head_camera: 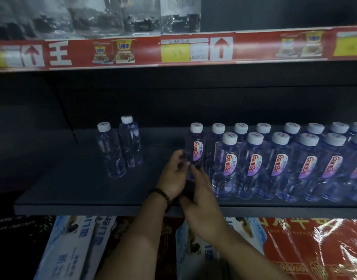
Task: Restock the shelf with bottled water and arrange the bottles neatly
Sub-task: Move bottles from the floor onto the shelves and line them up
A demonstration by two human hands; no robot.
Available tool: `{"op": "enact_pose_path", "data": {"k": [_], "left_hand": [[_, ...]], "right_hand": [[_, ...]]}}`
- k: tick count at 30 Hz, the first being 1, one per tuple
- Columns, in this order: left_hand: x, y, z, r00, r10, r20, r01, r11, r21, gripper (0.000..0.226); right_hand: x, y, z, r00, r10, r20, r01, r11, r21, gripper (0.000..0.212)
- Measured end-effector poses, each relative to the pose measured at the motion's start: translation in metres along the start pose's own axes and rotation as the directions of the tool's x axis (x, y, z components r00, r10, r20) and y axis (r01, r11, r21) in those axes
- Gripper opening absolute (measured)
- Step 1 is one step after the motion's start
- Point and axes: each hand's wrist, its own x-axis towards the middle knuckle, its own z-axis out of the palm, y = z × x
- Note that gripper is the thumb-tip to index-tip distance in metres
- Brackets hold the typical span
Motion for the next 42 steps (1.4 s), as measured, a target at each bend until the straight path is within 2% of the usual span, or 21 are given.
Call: {"op": "enact_pose_path", "data": {"k": [6,14,17,19,23,25,27,30,32,35,37,40,42], "left_hand": [[-0.002,0.001,0.003,1.0,0.005,0.019,-0.005,1.0,0.004,0.031],[-0.004,0.005,0.001,0.999,-0.031,0.036,0.032,0.999,-0.024,0.031],[-0.006,0.006,0.001,0.999,-0.035,0.034,0.037,0.999,-0.033,0.031],[-0.008,0.006,-0.003,0.999,-0.029,-0.035,0.028,0.999,-0.039,0.032],[-0.013,0.002,-0.03,0.947,-0.033,-0.319,0.006,0.996,-0.084,0.038],[-0.018,0.002,-0.053,0.9,-0.013,-0.436,-0.038,0.993,-0.108,0.043],[-0.026,0.003,-0.075,0.846,-0.005,-0.533,-0.066,0.991,-0.114,0.045],[-0.032,-0.008,-0.101,0.794,-0.001,-0.607,-0.084,0.99,-0.112,0.044],[-0.03,-0.017,-0.112,0.808,-0.021,-0.589,-0.067,0.99,-0.127,0.044],[-0.029,-0.023,-0.115,0.878,-0.035,-0.478,-0.031,0.991,-0.131,0.051],[-0.027,-0.023,-0.113,0.908,-0.03,-0.418,-0.031,0.99,-0.14,0.056],[-0.023,-0.021,-0.114,0.901,-0.057,-0.429,-0.038,0.977,-0.209,0.05],[-0.023,-0.019,-0.113,0.907,-0.068,-0.415,-0.04,0.969,-0.245,0.051]], "right_hand": [[-0.004,-0.001,-0.001,0.999,0.012,-0.051,-0.01,0.999,0.04,0.088],[-0.007,-0.002,-0.001,0.999,0.022,-0.048,-0.019,0.998,0.064,0.089],[-0.011,-0.005,-0.001,0.998,-0.009,-0.064,0.013,0.998,0.057,0.084],[-0.014,-0.01,0.001,0.991,-0.037,-0.128,0.043,0.998,0.044,0.078],[0.002,-0.021,0.016,0.985,-0.049,-0.167,0.067,0.993,0.101,0.061],[0.03,-0.034,0.028,0.994,-0.026,-0.11,0.044,0.985,0.164,0.052],[0.062,-0.054,0.044,0.997,0.062,-0.049,-0.048,0.967,0.25,0.046],[0.107,-0.072,0.076,0.985,0.165,0.052,-0.172,0.913,0.371,0.036],[0.131,-0.074,0.094,0.984,0.163,0.077,-0.18,0.899,0.4,0.047],[0.146,-0.076,0.104,0.982,0.131,0.137,-0.175,0.907,0.382,0.038],[0.152,-0.07,0.106,0.985,0.118,0.124,-0.152,0.934,0.324,0.036],[0.171,-0.033,0.111,0.992,0.056,0.111,-0.078,0.976,0.204,0.048],[0.161,-0.035,0.102,0.994,0.037,0.107,-0.051,0.989,0.137,0.05]]}}
